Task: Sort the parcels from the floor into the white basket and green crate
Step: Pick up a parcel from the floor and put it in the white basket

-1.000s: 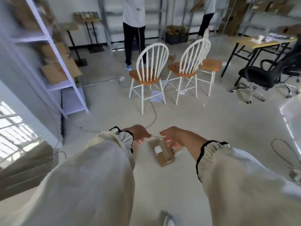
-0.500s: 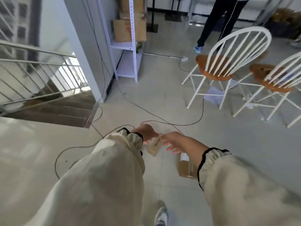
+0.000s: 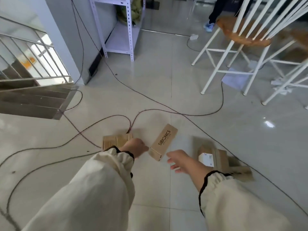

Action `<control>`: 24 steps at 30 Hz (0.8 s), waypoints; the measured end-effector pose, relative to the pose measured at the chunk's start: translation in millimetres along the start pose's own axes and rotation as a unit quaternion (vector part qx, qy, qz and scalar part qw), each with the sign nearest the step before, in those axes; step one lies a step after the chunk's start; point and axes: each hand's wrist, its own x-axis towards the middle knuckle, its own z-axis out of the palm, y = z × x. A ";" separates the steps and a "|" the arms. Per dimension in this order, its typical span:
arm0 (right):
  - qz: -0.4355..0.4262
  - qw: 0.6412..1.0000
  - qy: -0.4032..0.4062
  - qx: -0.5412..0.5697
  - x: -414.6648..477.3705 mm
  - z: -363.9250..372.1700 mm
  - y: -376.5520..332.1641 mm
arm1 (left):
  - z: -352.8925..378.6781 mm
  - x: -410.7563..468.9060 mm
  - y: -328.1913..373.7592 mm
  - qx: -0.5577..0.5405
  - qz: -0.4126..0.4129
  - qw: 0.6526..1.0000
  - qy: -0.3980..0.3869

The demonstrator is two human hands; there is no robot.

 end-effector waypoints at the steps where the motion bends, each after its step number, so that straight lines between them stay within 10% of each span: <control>1: -0.003 1.000 0.008 0.010 31.1 4.6 9.8 | 19.9 27.5 -13.2 -0.009 0.002 1.000 0.014; 15: -0.096 0.986 0.114 0.081 238.2 32.8 61.7 | 158.3 194.9 -67.6 0.016 0.193 0.973 0.129; 24: 0.031 0.985 0.049 0.164 240.0 -21.9 101.0 | 169.5 192.5 -24.4 -0.255 0.122 0.959 -0.028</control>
